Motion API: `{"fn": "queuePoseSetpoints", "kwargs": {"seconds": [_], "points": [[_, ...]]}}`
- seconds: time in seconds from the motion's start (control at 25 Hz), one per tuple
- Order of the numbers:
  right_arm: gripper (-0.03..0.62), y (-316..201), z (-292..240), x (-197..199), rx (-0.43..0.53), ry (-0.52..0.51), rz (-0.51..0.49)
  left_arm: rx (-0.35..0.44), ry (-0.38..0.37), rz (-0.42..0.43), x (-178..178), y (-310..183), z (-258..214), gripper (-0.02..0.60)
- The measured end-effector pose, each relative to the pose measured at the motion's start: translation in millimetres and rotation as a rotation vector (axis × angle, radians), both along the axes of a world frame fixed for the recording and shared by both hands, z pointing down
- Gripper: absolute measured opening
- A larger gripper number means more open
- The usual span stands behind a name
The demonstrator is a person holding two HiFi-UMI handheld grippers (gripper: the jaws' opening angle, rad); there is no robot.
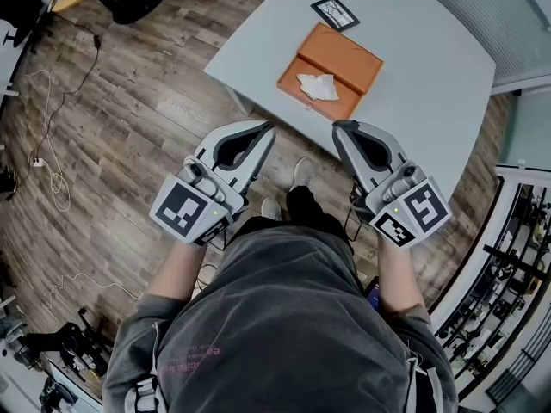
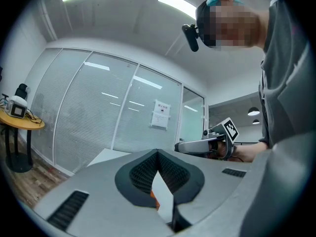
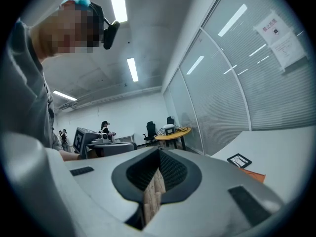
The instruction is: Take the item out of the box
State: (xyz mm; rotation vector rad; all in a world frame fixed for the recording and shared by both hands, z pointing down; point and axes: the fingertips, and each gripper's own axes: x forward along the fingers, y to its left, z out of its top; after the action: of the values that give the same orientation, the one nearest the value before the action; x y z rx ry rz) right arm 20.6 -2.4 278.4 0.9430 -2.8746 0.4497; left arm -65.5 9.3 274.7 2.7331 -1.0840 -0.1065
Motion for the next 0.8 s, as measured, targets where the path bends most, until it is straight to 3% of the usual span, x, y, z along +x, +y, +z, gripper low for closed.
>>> {"fn": "queuePoseSetpoints", "kwargs": {"seconds": [0.8], "points": [[0.005,-137.6,35.7,53.9,-0.071,0.04,-0.06,-0.072,-0.058,-0.044,59.7,-130.8,17.1,0.012]]}}
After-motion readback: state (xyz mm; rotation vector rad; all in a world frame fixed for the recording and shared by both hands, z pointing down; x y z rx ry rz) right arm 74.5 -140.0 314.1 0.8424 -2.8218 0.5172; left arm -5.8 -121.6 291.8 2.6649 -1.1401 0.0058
